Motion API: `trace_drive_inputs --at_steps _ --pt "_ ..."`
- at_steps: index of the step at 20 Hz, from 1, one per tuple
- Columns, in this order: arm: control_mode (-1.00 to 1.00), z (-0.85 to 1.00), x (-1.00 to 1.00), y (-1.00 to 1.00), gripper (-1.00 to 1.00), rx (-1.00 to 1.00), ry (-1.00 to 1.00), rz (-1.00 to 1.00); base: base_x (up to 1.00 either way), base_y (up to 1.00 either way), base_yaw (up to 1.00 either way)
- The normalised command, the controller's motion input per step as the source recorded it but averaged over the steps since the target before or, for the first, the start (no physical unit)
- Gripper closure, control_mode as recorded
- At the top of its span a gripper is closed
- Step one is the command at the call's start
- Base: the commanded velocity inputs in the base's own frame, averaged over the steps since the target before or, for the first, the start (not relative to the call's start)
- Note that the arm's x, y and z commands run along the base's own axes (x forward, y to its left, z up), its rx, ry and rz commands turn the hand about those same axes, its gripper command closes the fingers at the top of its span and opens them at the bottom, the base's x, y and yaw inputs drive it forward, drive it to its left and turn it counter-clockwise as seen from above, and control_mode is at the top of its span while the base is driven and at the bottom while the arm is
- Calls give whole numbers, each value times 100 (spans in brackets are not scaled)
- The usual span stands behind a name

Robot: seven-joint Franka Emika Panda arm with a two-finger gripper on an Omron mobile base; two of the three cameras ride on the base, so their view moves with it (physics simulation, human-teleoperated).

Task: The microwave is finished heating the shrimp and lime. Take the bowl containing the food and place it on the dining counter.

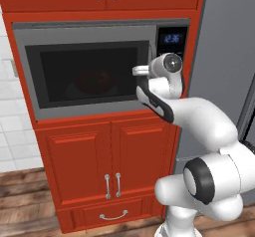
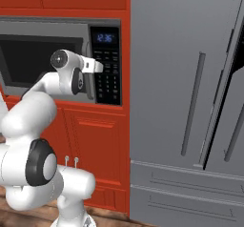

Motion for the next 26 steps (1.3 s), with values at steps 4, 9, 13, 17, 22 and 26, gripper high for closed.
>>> trace_drive_inputs --at_steps 4,9,13,17,22,26 --pt "-100 0 39 0 -100 0 0 0 0 0 0" --pt "-100 0 0 0 100 0 0 0 0 0 0" --pt "-100 0 0 0 100 0 0 0 0 0 0" --pt "-100 0 0 0 100 0 0 0 0 0 0" --pt "-100 0 -34 0 100 0 0 0 0 0 0" --pt "-100 0 -74 0 100 0 -2 0 0 0 0"
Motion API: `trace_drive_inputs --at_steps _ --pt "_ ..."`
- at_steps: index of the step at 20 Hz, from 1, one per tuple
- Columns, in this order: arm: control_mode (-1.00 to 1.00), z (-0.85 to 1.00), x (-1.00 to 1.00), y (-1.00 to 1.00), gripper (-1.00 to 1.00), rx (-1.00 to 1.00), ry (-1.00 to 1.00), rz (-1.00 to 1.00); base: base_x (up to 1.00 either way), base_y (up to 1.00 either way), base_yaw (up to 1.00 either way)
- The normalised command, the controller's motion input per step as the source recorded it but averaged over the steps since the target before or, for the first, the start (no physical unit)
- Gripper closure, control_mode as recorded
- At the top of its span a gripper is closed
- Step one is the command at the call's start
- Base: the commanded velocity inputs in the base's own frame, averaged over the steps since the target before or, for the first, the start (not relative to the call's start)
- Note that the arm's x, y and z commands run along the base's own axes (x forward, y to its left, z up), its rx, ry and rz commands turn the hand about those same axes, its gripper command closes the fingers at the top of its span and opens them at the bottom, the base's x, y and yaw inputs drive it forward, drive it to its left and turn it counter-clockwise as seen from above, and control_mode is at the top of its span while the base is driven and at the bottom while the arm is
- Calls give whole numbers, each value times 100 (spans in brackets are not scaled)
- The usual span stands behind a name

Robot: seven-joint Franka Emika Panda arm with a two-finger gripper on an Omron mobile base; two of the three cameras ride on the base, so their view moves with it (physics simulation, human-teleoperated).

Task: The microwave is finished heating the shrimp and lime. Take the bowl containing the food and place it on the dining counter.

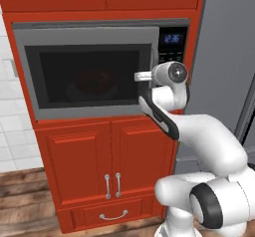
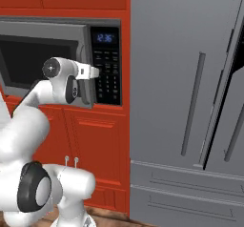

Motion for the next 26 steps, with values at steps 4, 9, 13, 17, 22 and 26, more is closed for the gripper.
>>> trace_drive_inputs --at_steps 4,9,13,17,22,26 --pt "-100 3 -100 0 100 0 -1 0 0 0 0" --pt "-100 16 -100 0 100 0 0 0 0 0 0" --pt "-100 33 -100 11 100 0 0 0 0 0 0" --pt "-100 38 -100 24 100 0 -1 0 0 0 0" --pt "-100 46 -100 45 -100 0 -1 0 0 0 0" --pt "-100 22 -100 24 -100 0 -14 8 0 0 0"
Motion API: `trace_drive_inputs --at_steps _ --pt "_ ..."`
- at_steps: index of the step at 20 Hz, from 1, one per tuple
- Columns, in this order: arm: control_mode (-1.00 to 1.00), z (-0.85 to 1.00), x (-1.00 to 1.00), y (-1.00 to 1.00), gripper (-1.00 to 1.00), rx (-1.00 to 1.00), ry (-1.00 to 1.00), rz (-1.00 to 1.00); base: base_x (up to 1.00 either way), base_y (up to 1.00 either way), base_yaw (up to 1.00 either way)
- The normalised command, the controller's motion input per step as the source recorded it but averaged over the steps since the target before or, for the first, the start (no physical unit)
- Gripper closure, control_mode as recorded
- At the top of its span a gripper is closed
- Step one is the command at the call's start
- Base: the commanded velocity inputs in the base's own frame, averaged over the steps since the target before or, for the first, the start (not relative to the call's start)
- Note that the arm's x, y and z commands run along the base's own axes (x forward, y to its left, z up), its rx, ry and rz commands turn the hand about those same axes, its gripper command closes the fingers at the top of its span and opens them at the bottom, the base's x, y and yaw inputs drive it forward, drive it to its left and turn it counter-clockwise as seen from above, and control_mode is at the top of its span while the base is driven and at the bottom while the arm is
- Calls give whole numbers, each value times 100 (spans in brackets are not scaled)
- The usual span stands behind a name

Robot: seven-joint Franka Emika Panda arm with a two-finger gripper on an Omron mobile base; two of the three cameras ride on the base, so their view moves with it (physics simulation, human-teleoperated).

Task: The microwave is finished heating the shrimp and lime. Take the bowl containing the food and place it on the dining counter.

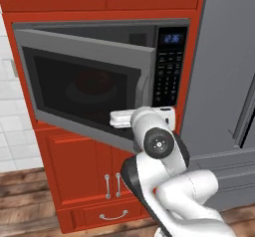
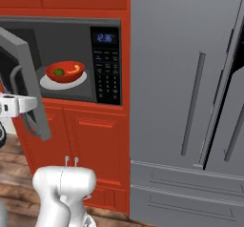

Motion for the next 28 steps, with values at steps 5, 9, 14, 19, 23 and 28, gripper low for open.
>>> trace_drive_inputs --at_steps 5,9,14,19,23,28 --pt "-100 0 -100 4 -100 0 -16 16 0 0 0" --pt "-100 0 -100 0 -100 0 -10 16 0 0 0" --pt "-100 13 -90 -59 -100 11 0 21 0 0 0" --pt "-100 13 -7 -100 -100 38 13 21 0 0 0" --pt "-100 0 9 -100 -100 45 28 20 0 0 0" --pt "-100 -11 63 -83 -100 45 33 25 0 0 0"
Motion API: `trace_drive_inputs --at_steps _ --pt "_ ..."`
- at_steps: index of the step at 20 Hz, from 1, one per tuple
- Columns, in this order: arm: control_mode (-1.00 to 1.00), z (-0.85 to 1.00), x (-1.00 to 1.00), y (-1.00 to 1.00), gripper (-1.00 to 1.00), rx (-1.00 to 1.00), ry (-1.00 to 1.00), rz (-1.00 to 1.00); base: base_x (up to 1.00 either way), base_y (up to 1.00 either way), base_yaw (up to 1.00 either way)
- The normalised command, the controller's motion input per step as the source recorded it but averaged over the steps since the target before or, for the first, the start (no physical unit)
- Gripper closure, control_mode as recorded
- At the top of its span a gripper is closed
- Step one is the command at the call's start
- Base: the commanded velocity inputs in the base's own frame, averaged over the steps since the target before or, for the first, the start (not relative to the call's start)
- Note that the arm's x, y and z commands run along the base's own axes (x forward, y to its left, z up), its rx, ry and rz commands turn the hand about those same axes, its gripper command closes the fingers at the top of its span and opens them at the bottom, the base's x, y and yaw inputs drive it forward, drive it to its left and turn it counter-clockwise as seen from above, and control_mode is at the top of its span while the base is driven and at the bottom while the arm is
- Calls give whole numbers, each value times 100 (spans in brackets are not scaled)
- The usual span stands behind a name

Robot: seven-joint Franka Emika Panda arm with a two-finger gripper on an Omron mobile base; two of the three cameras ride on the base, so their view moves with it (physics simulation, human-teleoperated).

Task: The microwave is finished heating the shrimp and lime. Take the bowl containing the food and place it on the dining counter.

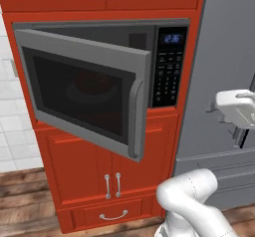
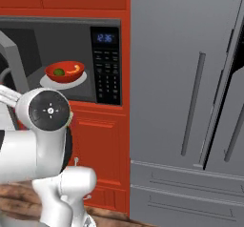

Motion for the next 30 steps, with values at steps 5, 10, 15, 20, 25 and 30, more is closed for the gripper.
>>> trace_drive_inputs --at_steps 5,10,15,20,25,30 --pt "-100 -36 87 -20 -100 25 24 11 0 0 0" --pt "-100 -50 100 24 -100 13 4 0 0 0 0" --pt "-100 -6 77 48 -100 10 6 0 0 0 0" --pt "-100 0 41 67 -100 3 16 0 0 0 0" --pt "-100 0 48 45 -100 6 11 0 0 0 0" --pt "-100 0 21 50 -100 2 10 2 0 0 0"
